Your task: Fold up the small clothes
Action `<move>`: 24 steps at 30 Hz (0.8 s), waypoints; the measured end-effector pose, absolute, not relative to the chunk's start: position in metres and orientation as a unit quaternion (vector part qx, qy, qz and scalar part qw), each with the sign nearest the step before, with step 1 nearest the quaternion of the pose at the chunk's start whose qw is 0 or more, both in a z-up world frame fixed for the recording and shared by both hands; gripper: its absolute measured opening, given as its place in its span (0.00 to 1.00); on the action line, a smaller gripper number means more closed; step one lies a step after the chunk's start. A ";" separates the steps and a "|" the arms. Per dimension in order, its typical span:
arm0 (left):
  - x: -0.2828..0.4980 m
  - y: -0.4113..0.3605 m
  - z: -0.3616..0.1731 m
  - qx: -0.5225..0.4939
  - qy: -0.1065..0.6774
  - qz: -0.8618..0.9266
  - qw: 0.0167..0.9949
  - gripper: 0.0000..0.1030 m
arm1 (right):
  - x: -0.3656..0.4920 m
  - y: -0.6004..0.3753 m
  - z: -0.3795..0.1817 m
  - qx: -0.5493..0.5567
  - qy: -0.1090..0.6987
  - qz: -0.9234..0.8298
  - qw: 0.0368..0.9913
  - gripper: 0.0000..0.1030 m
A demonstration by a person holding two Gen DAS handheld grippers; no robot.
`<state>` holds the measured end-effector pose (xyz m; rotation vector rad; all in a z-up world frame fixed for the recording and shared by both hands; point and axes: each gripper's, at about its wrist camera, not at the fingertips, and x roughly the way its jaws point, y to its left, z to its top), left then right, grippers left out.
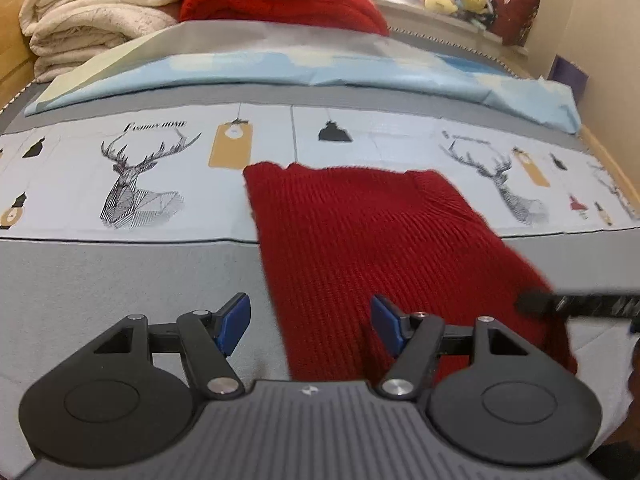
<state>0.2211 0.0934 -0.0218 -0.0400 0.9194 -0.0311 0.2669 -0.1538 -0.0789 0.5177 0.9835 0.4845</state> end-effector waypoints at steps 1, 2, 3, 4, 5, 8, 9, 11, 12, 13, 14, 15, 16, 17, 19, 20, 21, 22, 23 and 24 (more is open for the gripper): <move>0.220 0.092 -0.019 -0.023 0.440 -0.021 0.897 0.70 | 0.264 -0.159 -0.070 0.258 0.448 0.228 0.825 0.14; 0.220 0.090 -0.017 -0.026 0.439 -0.027 0.897 0.70 | 0.262 -0.168 -0.062 0.273 0.435 0.225 0.828 0.13; 0.219 0.087 -0.017 -0.029 0.442 -0.035 0.896 0.70 | 0.260 -0.176 -0.056 0.282 0.428 0.219 0.830 0.13; 0.220 0.084 -0.017 -0.031 0.447 -0.045 0.893 0.70 | 0.257 -0.182 -0.055 0.280 0.429 0.212 0.832 0.13; 0.221 0.081 -0.020 -0.034 0.458 -0.058 0.886 0.70 | 0.257 -0.187 -0.058 0.266 0.439 0.199 0.835 0.13; 0.226 0.071 -0.037 -0.040 0.505 -0.088 0.858 0.70 | 0.263 -0.191 -0.093 0.233 0.524 0.150 0.805 0.13; 0.228 0.066 -0.042 -0.034 0.512 -0.091 0.854 0.70 | 0.264 -0.190 -0.104 0.236 0.541 0.147 0.794 0.13; 0.230 0.060 -0.054 -0.027 0.525 -0.095 0.845 0.70 | 0.264 -0.182 -0.108 0.209 0.542 0.149 0.800 0.14; 0.232 0.057 -0.062 -0.020 0.539 -0.092 0.837 0.71 | 0.265 -0.177 -0.106 0.191 0.538 0.152 0.807 0.15; 0.233 0.057 -0.069 -0.015 0.551 -0.086 0.830 0.74 | 0.265 -0.175 -0.104 0.185 0.537 0.152 0.809 0.16; 0.234 0.056 -0.074 -0.013 0.557 -0.079 0.826 0.79 | 0.263 -0.174 -0.102 0.185 0.536 0.150 0.810 0.16; 0.234 0.057 -0.075 -0.016 0.556 -0.073 0.828 0.80 | 0.264 -0.176 -0.098 0.189 0.532 0.146 0.812 0.24; 0.234 0.058 -0.074 -0.021 0.554 -0.070 0.829 0.81 | 0.263 -0.180 -0.096 0.192 0.525 0.141 0.817 0.33; 0.235 0.059 -0.073 -0.028 0.552 -0.069 0.831 0.81 | 0.263 -0.185 -0.091 0.199 0.513 0.134 0.824 0.37; 0.237 0.062 -0.074 -0.045 0.553 -0.068 0.829 0.81 | 0.264 -0.198 -0.086 0.219 0.492 0.117 0.834 0.51; 0.238 0.062 -0.076 -0.051 0.555 -0.066 0.827 0.81 | 0.265 -0.206 -0.087 0.227 0.485 0.099 0.839 0.52; 0.239 0.063 -0.077 -0.057 0.557 -0.066 0.826 0.81 | 0.267 -0.213 -0.091 0.231 0.486 0.082 0.839 0.52; 0.240 0.064 -0.078 -0.065 0.558 -0.066 0.825 0.81 | 0.269 -0.222 -0.097 0.239 0.491 0.062 0.835 0.52; 0.241 0.065 -0.078 -0.072 0.558 -0.066 0.824 0.82 | 0.271 -0.230 -0.104 0.253 0.499 0.044 0.827 0.52; 0.243 0.066 -0.079 -0.079 0.559 -0.065 0.823 0.82 | 0.272 -0.237 -0.112 0.267 0.508 0.034 0.818 0.52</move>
